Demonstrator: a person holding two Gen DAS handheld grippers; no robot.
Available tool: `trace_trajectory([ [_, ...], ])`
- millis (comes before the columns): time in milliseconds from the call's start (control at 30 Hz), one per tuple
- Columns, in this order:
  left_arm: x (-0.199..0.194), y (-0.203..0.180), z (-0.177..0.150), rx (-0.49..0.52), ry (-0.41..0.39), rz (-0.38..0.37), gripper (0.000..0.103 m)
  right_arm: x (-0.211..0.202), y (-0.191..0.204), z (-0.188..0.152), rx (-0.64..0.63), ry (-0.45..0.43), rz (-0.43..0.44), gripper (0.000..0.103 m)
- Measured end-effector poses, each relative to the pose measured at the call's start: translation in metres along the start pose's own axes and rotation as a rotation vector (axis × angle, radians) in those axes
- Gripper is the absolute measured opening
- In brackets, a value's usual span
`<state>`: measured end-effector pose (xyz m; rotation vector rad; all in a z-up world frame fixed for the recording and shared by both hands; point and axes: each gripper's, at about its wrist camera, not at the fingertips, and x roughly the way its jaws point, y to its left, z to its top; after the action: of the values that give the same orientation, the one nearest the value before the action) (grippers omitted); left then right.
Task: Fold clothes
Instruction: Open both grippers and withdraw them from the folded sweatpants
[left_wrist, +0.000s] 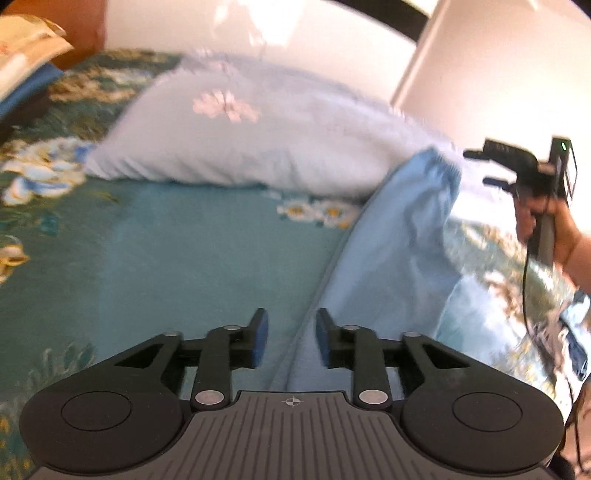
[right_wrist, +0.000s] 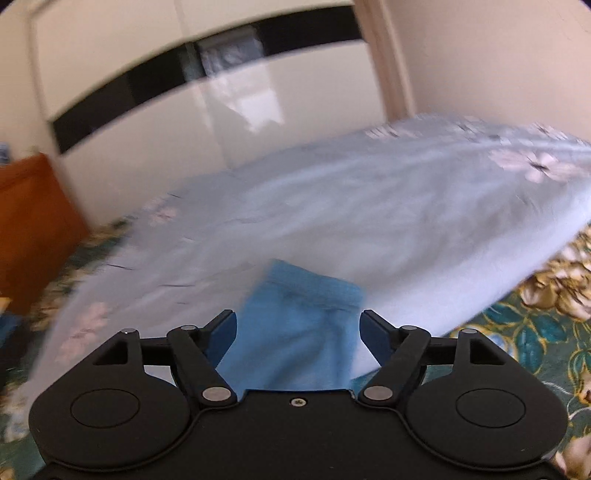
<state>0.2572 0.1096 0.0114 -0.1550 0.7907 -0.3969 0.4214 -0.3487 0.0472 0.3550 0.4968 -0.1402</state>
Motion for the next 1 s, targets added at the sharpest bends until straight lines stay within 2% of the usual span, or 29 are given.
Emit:
trace_trajectory([
  [33,-0.011,-0.004,-0.004,0.004,-0.028,0.007,0.039,-0.017,0.006,-0.003,-0.002,-0.015,0.04,0.078],
  [100,-0.03,-0.013,-0.014,0.013,-0.082,0.022,0.053,-0.044,0.016,-0.01,-0.006,-0.033,0.111,0.079],
  [267,-0.068,-0.028,-0.042,-0.015,-0.183,0.049,0.072,-0.121,0.053,-0.04,-0.075,-0.067,0.247,0.084],
  [400,-0.088,-0.029,-0.066,-0.062,-0.216,0.079,0.078,-0.174,0.072,-0.069,-0.106,-0.091,0.322,0.092],
  [567,-0.107,-0.031,-0.097,-0.109,-0.241,0.118,0.08,-0.223,0.089,-0.106,-0.181,-0.104,0.383,0.095],
  [633,-0.115,-0.032,-0.11,-0.122,-0.253,0.139,0.089,-0.238,0.095,-0.121,-0.198,-0.098,0.393,0.097],
  [667,-0.119,-0.035,-0.116,-0.121,-0.263,0.154,0.09,-0.246,0.097,-0.128,-0.204,-0.096,0.403,0.098],
  [833,-0.136,-0.048,-0.141,-0.123,-0.296,0.202,0.09,-0.274,0.107,-0.163,-0.266,-0.106,0.436,0.102],
  [1000,-0.146,-0.058,-0.161,-0.124,-0.303,0.227,0.09,-0.291,0.109,-0.19,-0.241,-0.072,0.477,0.102],
])
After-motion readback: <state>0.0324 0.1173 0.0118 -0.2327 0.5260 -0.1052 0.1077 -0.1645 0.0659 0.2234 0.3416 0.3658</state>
